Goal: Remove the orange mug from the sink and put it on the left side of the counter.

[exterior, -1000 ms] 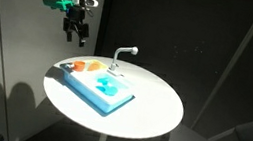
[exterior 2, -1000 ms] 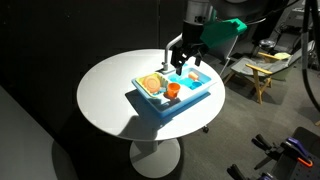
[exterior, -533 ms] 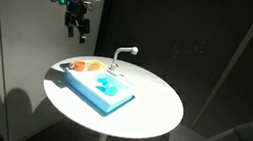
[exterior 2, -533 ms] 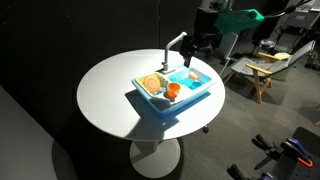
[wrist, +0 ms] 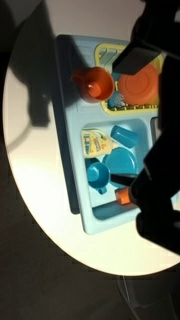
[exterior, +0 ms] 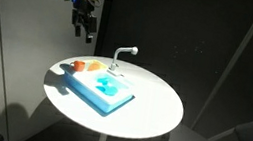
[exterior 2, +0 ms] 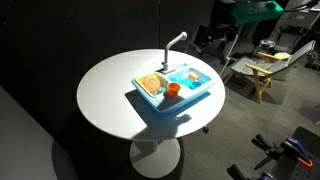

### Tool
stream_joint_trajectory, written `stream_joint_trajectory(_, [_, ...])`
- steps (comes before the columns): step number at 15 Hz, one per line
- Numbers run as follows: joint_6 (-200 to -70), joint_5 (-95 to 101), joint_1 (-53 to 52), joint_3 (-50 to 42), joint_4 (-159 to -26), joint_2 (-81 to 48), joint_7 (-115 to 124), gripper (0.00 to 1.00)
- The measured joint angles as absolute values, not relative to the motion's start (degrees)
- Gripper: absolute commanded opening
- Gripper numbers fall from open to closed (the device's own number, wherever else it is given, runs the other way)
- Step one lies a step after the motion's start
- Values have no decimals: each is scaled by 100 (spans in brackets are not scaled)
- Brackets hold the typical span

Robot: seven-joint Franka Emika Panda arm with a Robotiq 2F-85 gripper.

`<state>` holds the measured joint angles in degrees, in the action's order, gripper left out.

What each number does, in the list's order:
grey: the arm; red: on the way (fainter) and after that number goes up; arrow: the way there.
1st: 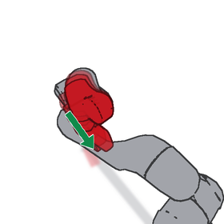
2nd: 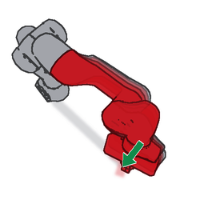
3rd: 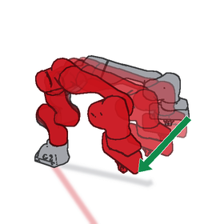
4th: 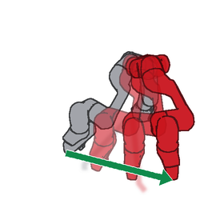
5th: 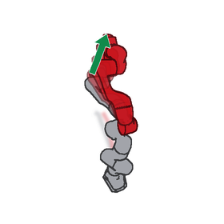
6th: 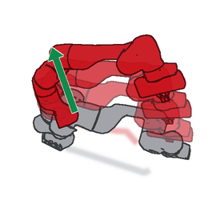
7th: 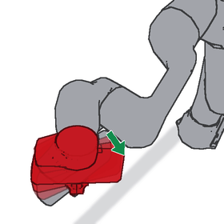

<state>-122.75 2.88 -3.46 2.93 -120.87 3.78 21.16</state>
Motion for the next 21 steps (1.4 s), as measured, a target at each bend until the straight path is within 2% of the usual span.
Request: stream_joint_trajectory(21, [-12276, 162, -153, 196, -12180, 432, 2115, 100])
